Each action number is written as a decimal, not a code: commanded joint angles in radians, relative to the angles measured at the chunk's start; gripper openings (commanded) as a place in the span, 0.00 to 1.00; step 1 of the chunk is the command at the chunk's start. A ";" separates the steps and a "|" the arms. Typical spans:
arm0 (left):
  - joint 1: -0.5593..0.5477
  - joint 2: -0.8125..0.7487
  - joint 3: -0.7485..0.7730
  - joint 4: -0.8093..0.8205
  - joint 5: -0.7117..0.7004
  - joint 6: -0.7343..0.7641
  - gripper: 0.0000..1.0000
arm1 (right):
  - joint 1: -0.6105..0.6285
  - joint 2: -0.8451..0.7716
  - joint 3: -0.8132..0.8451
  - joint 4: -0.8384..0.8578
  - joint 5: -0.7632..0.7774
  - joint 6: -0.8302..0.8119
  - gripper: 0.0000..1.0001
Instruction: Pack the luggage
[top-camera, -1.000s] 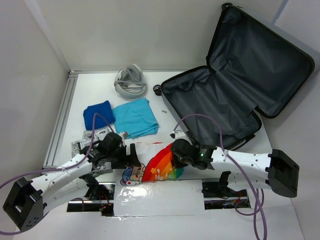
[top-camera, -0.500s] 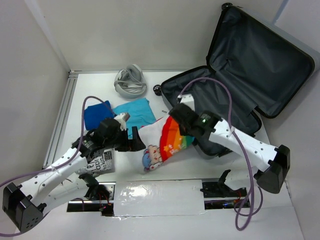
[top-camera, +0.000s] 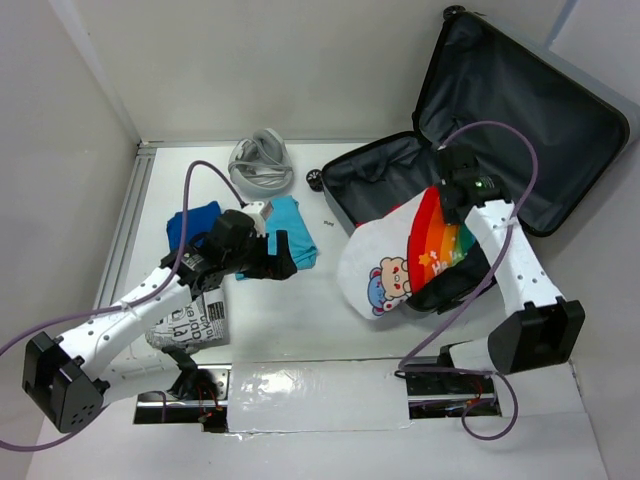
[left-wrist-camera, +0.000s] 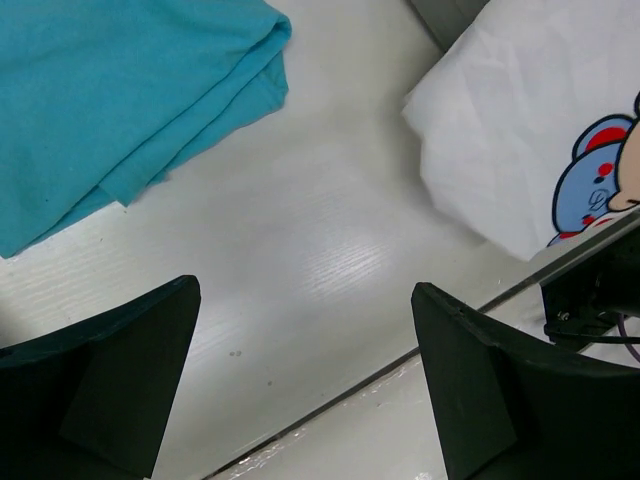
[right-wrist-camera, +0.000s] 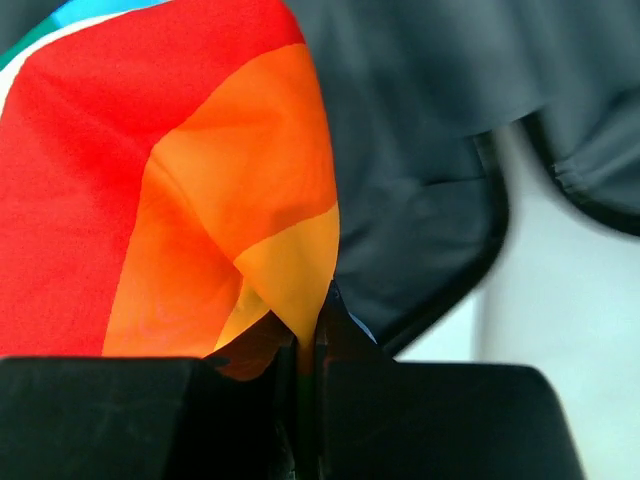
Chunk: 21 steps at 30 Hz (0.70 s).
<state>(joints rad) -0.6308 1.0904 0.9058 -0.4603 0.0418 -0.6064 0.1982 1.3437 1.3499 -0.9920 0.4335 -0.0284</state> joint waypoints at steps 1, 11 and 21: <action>0.005 0.017 0.025 0.023 -0.016 0.049 1.00 | -0.046 0.061 0.042 0.013 0.039 -0.225 0.00; 0.052 0.059 0.005 0.043 0.035 0.059 1.00 | -0.319 0.202 0.008 0.137 0.072 -0.304 0.00; 0.071 0.121 0.005 0.043 0.053 0.068 1.00 | -0.330 0.268 -0.073 0.331 0.082 -0.454 0.00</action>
<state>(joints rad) -0.5713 1.2037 0.9054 -0.4446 0.0711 -0.5713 -0.1394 1.6421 1.3148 -0.8024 0.5320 -0.3855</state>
